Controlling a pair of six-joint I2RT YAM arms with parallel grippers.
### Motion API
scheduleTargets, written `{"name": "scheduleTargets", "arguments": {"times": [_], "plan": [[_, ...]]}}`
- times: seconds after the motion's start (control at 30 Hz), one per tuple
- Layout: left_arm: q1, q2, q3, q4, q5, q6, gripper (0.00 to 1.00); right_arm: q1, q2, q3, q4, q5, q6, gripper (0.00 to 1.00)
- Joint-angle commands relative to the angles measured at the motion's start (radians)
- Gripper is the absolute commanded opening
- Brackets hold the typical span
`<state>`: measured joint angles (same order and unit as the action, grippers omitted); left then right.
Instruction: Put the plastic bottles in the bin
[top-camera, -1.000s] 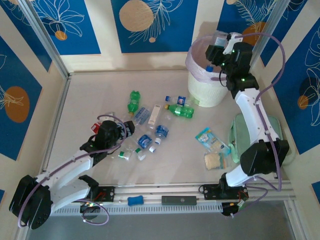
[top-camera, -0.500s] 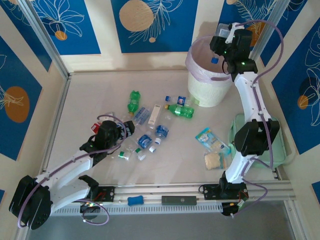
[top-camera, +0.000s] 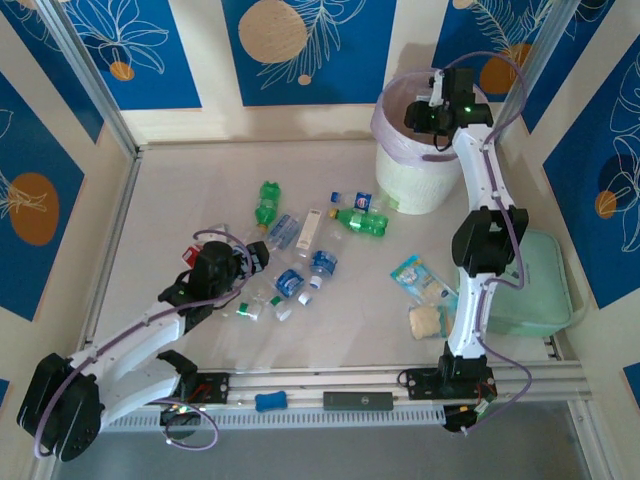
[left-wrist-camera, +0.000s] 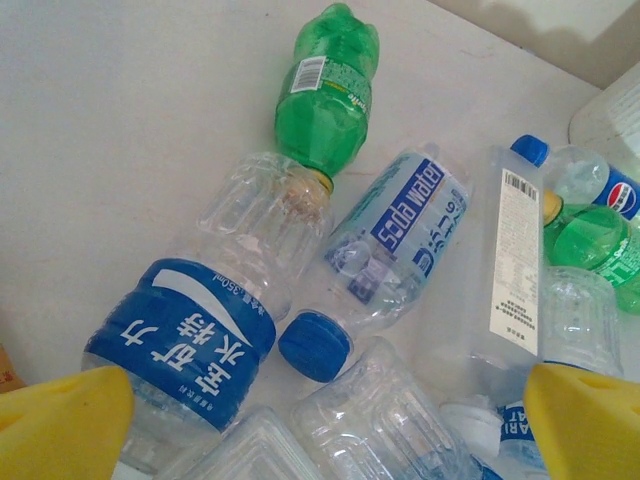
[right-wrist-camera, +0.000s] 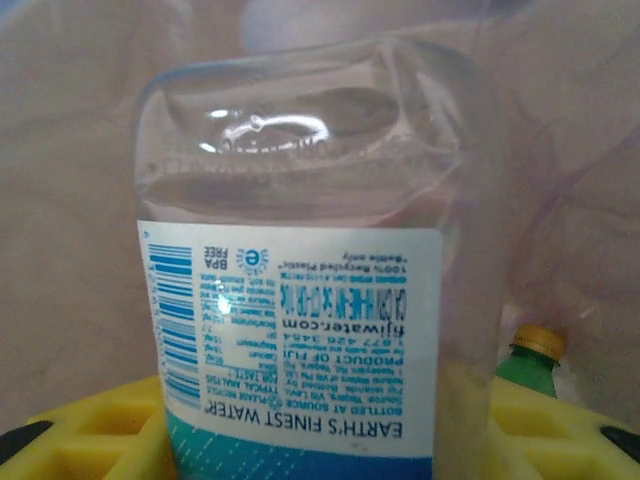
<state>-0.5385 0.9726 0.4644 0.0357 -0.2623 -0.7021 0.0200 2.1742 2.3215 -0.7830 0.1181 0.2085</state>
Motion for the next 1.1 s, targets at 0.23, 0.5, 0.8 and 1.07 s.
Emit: {"name": "scheduleTargets", "arguments": {"times": [0.23,0.5,0.8,1.07], "plan": [[0.016,-0.033,-0.003,-0.033,-0.008,-0.005,1.00,0.003,0.139,0.231,-0.252,-0.009,-0.015,0.54],[0.016,-0.041,0.006,-0.036,-0.009,-0.005,1.00,0.001,0.136,0.252,-0.250,-0.013,-0.008,0.64],[0.015,-0.041,0.013,-0.042,-0.004,0.000,1.00,0.003,0.086,0.310,-0.229,-0.014,0.023,0.99],[0.015,-0.037,0.011,-0.036,-0.002,-0.001,1.00,0.026,-0.107,0.188,-0.122,-0.025,0.084,0.99]]}}
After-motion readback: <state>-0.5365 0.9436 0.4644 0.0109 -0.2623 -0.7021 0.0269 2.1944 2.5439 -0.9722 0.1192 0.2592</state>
